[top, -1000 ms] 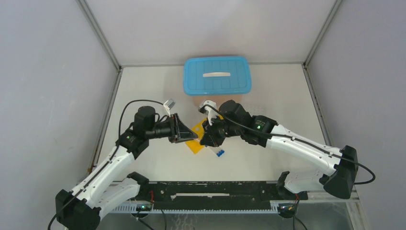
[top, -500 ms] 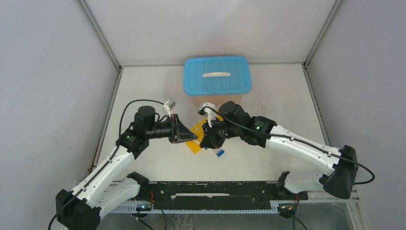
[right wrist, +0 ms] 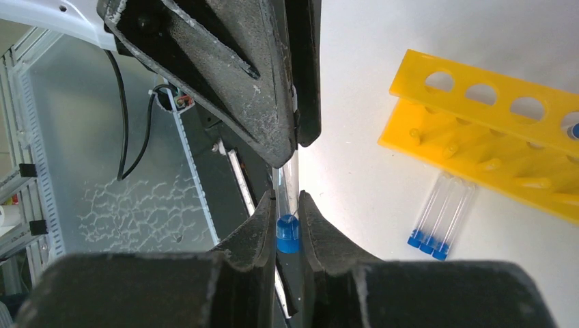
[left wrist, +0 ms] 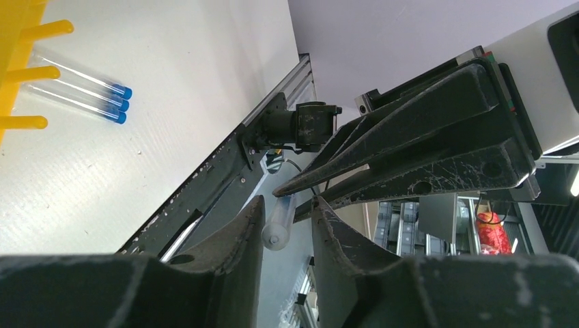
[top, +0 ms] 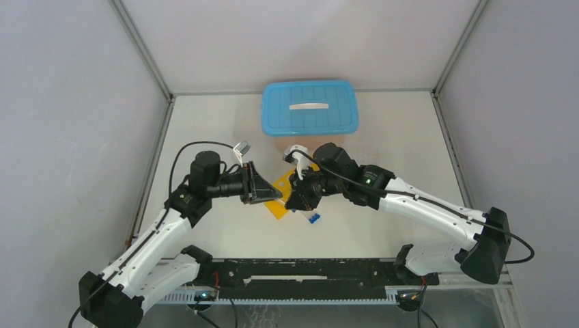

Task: Organize the chemistry lab equipment
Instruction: Pick up the test tube at the center of the board.

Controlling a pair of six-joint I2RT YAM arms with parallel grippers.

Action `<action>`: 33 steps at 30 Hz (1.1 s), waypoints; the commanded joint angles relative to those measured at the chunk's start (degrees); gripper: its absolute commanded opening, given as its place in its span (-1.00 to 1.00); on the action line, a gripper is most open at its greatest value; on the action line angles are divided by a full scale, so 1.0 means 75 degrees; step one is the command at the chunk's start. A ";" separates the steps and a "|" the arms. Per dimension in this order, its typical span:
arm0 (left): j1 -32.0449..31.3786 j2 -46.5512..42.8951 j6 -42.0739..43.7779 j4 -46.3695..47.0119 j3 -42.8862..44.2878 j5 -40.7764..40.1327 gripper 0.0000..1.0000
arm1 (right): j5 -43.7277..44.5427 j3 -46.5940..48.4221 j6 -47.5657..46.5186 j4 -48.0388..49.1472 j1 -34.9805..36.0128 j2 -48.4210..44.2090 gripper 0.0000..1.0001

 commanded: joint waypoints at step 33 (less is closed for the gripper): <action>0.0044 -0.0079 0.0100 0.0600 0.0080 0.0188 -0.71 | -0.0149 0.0095 -0.0225 0.0431 -0.0313 -0.0212 -0.61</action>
